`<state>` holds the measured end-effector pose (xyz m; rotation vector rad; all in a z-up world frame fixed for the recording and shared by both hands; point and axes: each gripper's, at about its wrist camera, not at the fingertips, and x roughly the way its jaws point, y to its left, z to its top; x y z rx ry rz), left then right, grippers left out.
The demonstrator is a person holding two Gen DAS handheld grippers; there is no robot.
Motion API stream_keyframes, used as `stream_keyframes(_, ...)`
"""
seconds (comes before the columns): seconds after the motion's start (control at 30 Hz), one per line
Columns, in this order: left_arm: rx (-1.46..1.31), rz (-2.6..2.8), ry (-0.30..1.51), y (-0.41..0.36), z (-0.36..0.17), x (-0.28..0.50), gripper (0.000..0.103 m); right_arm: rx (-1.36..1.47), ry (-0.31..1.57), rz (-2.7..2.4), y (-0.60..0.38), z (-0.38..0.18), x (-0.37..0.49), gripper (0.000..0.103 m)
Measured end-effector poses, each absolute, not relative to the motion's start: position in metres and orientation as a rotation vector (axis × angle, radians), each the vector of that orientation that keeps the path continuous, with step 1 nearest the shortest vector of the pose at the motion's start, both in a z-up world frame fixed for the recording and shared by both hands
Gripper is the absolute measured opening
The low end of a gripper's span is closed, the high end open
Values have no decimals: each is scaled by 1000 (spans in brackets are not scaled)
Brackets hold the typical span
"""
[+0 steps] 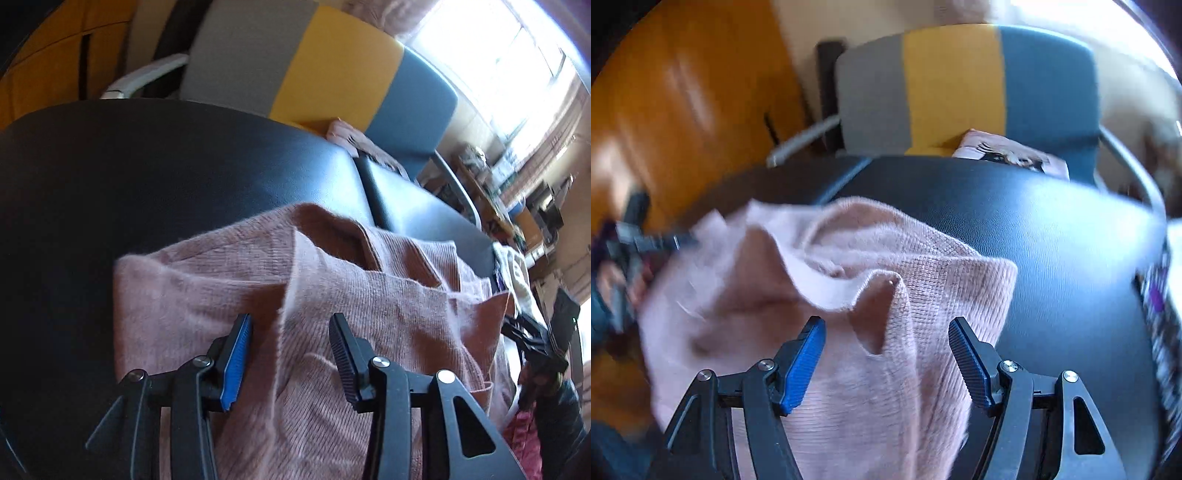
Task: Fold clothes
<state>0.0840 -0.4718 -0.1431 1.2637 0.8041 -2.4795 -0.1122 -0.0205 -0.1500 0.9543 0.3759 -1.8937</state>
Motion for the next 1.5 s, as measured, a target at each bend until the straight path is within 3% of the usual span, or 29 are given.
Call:
stream_keyframes(0.17,1330,-2519,836,-469,-150,62,43,950,382,-1856,-51,-157,-132,69)
stream_keyframes(0.2,1338,-2525,852,-471,-152,61,42,964,371,-1837,-56,-158,-135,64)
stream_keyframes(0.27,1355,-2531,865,-472,-154,57,41,993,361,-1803,-64,-161,-140,45)
stream_keyframes(0.33,1355,-2549,842,-470,-153,58,20,1011,394,-1792,-68,-164,-139,11)
stream_keyframes(0.37,1351,-2563,827,-468,-152,60,16,1014,399,-1796,-67,-163,-137,7)
stream_keyframes(0.5,1287,-2603,778,-462,-144,73,2,1009,377,-1821,-57,-154,-129,5)
stream_keyframes(0.97,790,-2722,821,-456,-77,134,1,818,253,-1985,-27,-67,-112,4)
stream_keyframes(1.13,693,-2687,814,-473,-61,146,1,811,211,-2060,-21,-60,-130,4)
stream_keyframes(1.5,947,-2424,845,-518,-145,86,1,1054,108,-2110,-44,-128,-189,4)
